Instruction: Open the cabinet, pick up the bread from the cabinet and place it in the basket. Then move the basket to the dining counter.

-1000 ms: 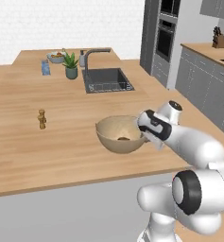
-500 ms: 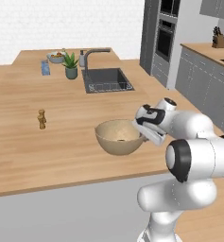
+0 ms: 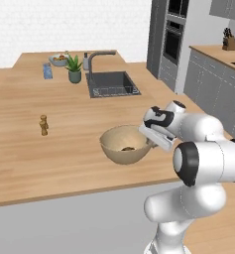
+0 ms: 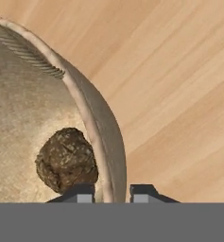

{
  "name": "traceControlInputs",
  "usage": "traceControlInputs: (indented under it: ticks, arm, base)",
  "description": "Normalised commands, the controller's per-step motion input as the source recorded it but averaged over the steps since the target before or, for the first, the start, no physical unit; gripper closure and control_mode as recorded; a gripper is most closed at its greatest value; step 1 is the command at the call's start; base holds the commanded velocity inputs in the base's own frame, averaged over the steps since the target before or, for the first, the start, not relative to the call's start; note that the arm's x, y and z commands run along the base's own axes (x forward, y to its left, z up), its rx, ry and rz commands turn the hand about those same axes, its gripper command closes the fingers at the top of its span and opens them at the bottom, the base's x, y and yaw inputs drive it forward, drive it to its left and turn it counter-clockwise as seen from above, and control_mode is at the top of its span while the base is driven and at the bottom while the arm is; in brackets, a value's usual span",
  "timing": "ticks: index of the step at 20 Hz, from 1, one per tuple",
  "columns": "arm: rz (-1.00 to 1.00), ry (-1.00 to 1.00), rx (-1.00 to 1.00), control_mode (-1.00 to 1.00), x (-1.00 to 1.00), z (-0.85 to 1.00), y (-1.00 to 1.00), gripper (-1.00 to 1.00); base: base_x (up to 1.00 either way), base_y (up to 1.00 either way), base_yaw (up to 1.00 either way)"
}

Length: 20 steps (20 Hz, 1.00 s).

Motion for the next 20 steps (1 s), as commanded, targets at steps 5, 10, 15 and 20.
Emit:
traceControlInputs:
  ticks: [5,10,15,20]
  arm:
    - [0.03,0.0,0.0,-1.0,0.0,0.01,0.02,-1.0]
    - [0.0,0.0,-0.09,-1.0,-0.08,0.34,0.03,-1.0]
    - [0.02,0.0,-0.14,-1.0,-0.34,0.99,0.13,-1.0]
    - [0.13,-0.06,-0.25,-1.0,-0.71,1.0,0.23,-1.0]
  base:
    - [0.0,0.0,0.0]
    - [0.0,0.0,0.0]
    - [0.0,0.0,0.0]
    - [0.0,0.0,0.0]
